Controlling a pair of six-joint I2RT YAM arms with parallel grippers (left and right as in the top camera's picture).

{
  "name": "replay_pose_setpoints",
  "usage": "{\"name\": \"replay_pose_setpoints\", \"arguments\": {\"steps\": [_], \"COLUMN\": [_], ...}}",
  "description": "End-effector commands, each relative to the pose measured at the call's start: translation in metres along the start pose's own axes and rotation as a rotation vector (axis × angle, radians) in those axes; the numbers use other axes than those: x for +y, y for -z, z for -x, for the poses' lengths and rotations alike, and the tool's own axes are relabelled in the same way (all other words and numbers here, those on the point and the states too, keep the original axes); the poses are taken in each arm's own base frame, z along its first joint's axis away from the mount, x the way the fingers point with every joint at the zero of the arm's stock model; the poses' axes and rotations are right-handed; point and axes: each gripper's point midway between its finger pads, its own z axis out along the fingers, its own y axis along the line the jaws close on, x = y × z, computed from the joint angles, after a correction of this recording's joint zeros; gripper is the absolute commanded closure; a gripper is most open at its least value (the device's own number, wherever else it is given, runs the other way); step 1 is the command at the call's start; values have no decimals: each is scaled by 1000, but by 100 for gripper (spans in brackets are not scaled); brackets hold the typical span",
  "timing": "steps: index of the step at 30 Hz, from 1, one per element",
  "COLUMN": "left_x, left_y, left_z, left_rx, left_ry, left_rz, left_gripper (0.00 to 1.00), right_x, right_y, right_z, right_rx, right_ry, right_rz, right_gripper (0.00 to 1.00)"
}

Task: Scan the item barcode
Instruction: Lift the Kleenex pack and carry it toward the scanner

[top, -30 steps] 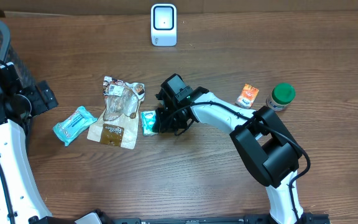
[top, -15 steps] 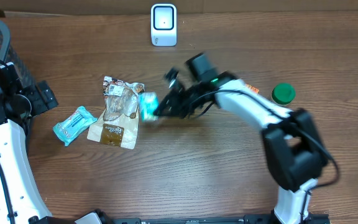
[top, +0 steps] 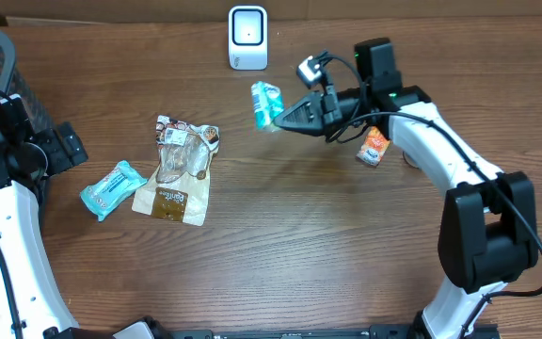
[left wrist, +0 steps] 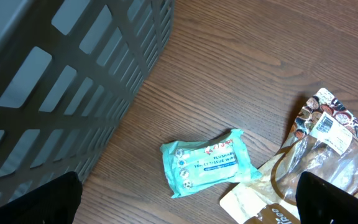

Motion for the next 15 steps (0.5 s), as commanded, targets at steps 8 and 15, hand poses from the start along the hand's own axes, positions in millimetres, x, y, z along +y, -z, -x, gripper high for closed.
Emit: {"name": "replay_pose_setpoints", "arguments": {"steps": [8, 15], "left_x": [7, 7], "left_y": [5, 5], "left_z": [3, 3], "left_rx": [-20, -20], "left_ry": [17, 17], "left_rz": [20, 20], "left_gripper": [0, 0], "right_x": [25, 17], "right_y": [15, 2], "right_z": [4, 10], "right_rx": [-11, -34], "right_ry": [2, 100], "right_rz": [30, -38], "right_gripper": [96, 96]}}
